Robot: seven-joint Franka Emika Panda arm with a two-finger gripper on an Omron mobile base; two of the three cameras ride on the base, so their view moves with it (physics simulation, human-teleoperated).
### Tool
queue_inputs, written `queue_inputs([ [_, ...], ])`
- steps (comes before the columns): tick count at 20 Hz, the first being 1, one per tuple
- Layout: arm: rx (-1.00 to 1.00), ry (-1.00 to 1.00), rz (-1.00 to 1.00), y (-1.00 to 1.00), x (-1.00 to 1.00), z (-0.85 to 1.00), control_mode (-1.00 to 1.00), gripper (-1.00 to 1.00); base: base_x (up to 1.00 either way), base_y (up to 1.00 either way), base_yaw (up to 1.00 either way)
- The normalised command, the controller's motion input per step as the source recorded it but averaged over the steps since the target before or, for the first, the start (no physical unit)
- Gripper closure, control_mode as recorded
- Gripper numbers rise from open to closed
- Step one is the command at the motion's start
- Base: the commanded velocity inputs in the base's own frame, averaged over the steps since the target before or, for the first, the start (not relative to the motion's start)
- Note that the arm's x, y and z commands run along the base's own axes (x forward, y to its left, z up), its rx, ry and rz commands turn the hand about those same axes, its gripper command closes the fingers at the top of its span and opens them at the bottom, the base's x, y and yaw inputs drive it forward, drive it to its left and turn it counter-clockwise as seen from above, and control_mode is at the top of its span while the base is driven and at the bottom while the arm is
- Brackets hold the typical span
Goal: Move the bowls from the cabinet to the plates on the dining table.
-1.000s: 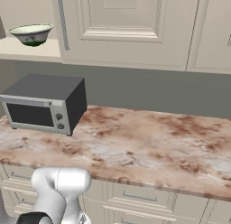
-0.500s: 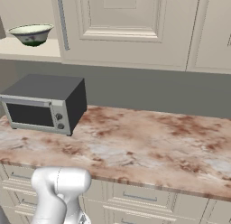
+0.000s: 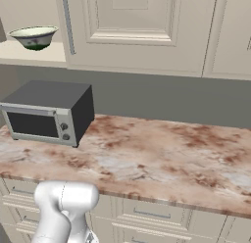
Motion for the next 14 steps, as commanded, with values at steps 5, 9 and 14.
queue_inputs([
  [5, -0.12, 0.04, -0.15, -0.42, -0.04, 0.16, -1.0, -1.0, 0.0, 0.0, 0.0],
  [9, -0.18, 0.03, -0.11, -0.29, -0.03, 0.26, -1.0, -1.0, 0.0, 0.0, 0.0],
  [14, -0.14, 0.0, -0.05, -0.15, -0.23, 0.41, -1.0, -1.0, 0.0, 0.0, 0.0],
])
